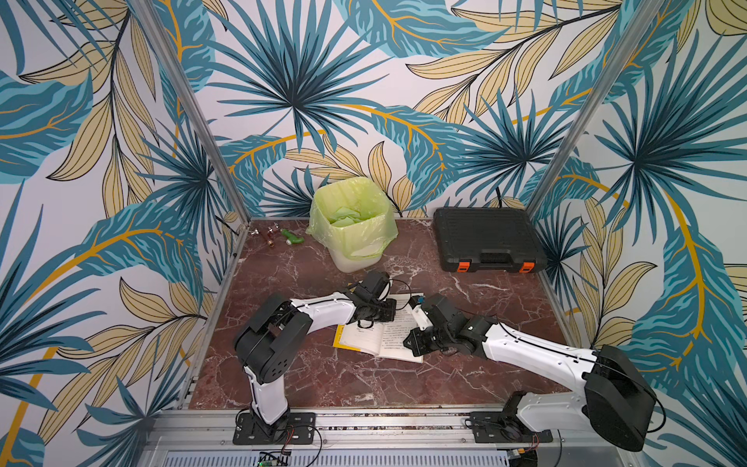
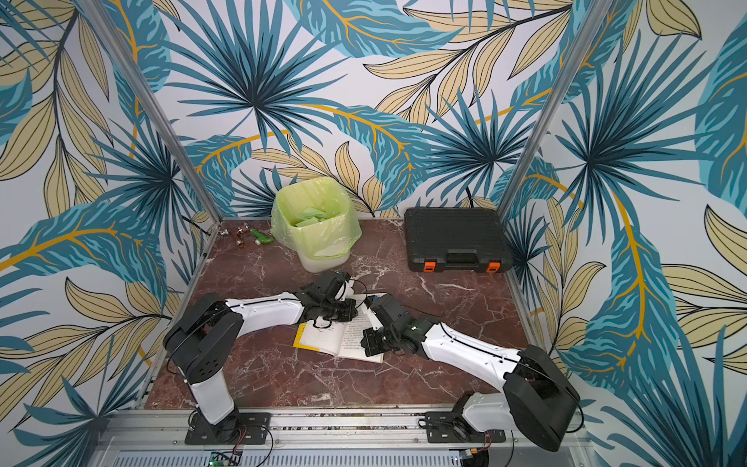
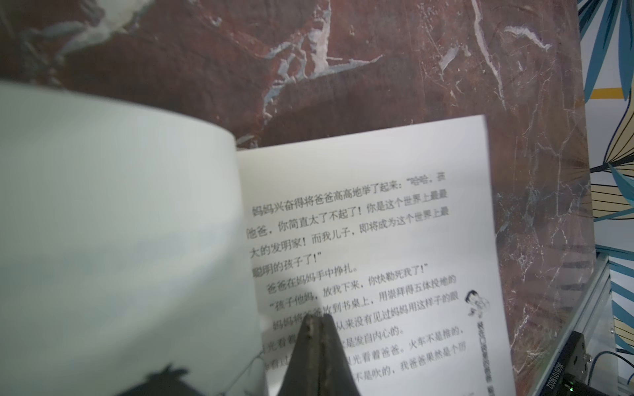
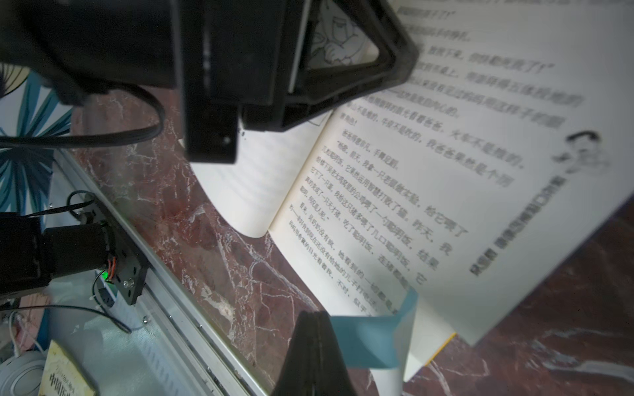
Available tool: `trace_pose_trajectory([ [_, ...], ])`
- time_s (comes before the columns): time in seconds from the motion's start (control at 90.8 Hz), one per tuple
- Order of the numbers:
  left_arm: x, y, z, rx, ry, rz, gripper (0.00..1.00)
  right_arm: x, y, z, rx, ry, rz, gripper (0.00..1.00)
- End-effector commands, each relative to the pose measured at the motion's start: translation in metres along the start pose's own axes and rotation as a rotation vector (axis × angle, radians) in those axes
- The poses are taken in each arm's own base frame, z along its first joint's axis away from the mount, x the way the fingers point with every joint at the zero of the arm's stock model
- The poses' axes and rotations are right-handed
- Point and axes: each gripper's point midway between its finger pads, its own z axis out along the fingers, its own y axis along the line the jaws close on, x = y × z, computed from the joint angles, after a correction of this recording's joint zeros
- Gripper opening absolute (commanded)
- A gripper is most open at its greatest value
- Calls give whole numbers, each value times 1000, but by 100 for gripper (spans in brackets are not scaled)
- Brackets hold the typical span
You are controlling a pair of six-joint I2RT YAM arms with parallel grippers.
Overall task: Peel off the used sticky note
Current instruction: Tear off the note from the book.
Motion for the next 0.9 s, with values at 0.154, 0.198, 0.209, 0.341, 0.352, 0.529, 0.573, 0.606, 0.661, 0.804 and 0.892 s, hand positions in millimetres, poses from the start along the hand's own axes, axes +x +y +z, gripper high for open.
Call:
trace_pose_trajectory([
  [0.154, 2, 3, 11, -14, 17, 9, 3, 7, 33, -3, -203, 9, -92, 0],
  [0.198, 1, 2, 11, -13, 17, 10, 3, 9, 32, -2, -205, 18, -92, 0],
  [0.209, 1, 2, 11, -14, 16, 10, 3, 10, 32, -1, -208, 22, -92, 0],
  [0.341, 0, 2, 11, -15, 18, 13, 3, 4, 18, -9, -166, -11, -68, 0],
  [0.352, 1, 2, 11, -15, 18, 14, 3, 2, 16, -11, -163, -18, -63, 0],
  [0.529, 0, 1, 10, -17, 18, 19, 3, -2, 8, -24, -171, -48, -69, 0],
  [0.573, -1, 1, 10, -17, 17, 20, 3, 0, 10, -22, -185, -30, -71, 0],
  [0.606, -1, 1, 10, -19, 17, 21, 3, 5, 10, -18, -195, -6, -62, 0],
  [0.661, -2, 0, 9, -17, 14, 21, 3, 10, 15, -14, -238, 19, -52, 0],
  [0.804, -2, 1, 10, -19, 15, 20, 3, 18, 25, -7, -328, 59, -29, 0],
  [0.892, -3, 0, 10, -19, 13, 20, 3, 26, 27, -4, -355, 101, -24, 0],
])
